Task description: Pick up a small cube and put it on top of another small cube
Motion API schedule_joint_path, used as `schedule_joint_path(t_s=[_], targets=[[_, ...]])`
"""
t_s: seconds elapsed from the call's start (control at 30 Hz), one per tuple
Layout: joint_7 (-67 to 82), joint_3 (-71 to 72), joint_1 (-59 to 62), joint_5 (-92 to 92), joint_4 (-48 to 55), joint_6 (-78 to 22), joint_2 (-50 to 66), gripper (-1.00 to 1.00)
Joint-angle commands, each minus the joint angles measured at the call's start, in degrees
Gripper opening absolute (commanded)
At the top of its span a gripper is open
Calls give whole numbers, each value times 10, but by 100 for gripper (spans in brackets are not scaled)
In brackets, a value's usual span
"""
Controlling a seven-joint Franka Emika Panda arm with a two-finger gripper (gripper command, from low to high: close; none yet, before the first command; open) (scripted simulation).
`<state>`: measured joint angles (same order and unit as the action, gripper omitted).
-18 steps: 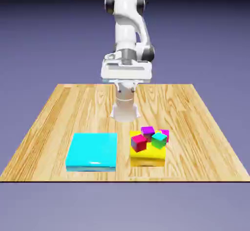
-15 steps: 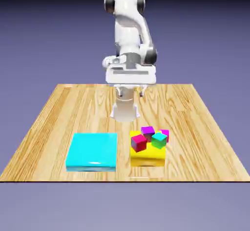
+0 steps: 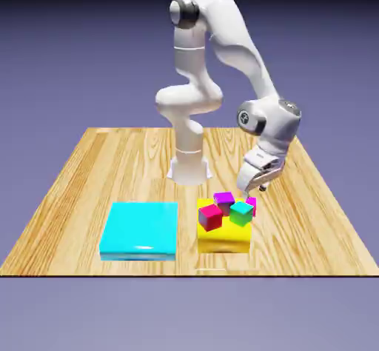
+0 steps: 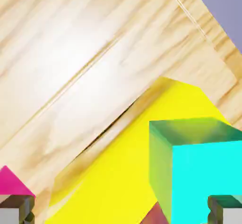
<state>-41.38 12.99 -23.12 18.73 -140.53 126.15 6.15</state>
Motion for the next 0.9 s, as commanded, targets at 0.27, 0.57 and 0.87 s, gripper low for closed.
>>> schedule_joint_path(t_s=[0.27,0.57,0.87], targets=[[5,61,-102,88,96,-224,182,0],[-24,44,-109,150,67,-186,256,-100],[96,99,0,125,145,-339,141,-100]])
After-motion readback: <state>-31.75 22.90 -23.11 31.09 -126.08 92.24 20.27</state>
